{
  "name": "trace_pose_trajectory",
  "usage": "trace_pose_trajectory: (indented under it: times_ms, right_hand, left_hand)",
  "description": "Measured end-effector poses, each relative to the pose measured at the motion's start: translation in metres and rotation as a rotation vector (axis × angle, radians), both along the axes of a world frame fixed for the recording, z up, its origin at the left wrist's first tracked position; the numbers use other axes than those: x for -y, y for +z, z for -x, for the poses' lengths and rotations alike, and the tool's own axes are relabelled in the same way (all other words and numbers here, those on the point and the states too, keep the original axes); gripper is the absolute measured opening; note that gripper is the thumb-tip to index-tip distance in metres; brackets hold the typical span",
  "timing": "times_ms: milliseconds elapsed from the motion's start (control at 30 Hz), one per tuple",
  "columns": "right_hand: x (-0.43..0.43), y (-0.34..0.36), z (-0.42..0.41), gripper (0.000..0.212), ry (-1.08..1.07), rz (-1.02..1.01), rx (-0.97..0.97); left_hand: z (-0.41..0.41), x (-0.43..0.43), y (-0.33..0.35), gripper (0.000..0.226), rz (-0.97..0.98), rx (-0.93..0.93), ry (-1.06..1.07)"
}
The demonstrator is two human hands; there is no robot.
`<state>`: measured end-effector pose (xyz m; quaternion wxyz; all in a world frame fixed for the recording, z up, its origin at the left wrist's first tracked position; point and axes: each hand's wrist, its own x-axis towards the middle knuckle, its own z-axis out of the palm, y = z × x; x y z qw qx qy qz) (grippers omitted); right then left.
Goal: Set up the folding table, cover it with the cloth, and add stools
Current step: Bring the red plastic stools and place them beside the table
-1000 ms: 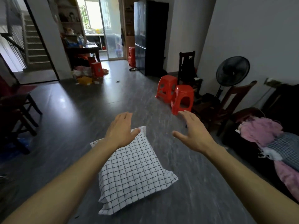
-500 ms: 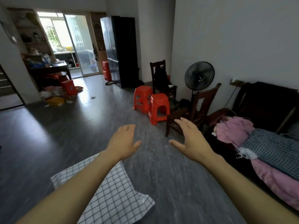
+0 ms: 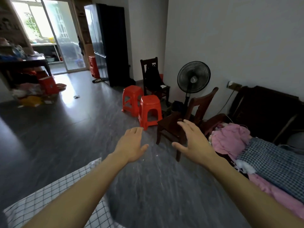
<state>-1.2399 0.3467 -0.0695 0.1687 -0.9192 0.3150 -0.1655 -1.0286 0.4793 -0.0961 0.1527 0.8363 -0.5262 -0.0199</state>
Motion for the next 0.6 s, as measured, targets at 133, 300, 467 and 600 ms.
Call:
trace_pose_trajectory:
  times_ms: [133, 300, 467, 600]
  right_hand:
    - [0.065, 0.005, -0.056, 0.084, -0.017, -0.008, -0.045]
    - [0.141, 0.004, -0.124, 0.084, -0.017, -0.023, -0.068]
    - [0.196, -0.014, -0.173, 0.084, -0.032, -0.074, -0.061]
    - [0.247, -0.027, -0.218, 0.085, -0.025, -0.099, -0.075]
  left_hand:
    - [-0.052, 0.066, -0.011, 0.073, 0.048, -0.047, -0.012]
    - [-0.122, 0.135, -0.019, 0.072, 0.007, -0.021, -0.038]
    - [-0.181, 0.189, -0.016, 0.074, -0.002, -0.046, -0.009]
    - [-0.224, 0.232, -0.02, 0.066, 0.028, -0.061, -0.003]
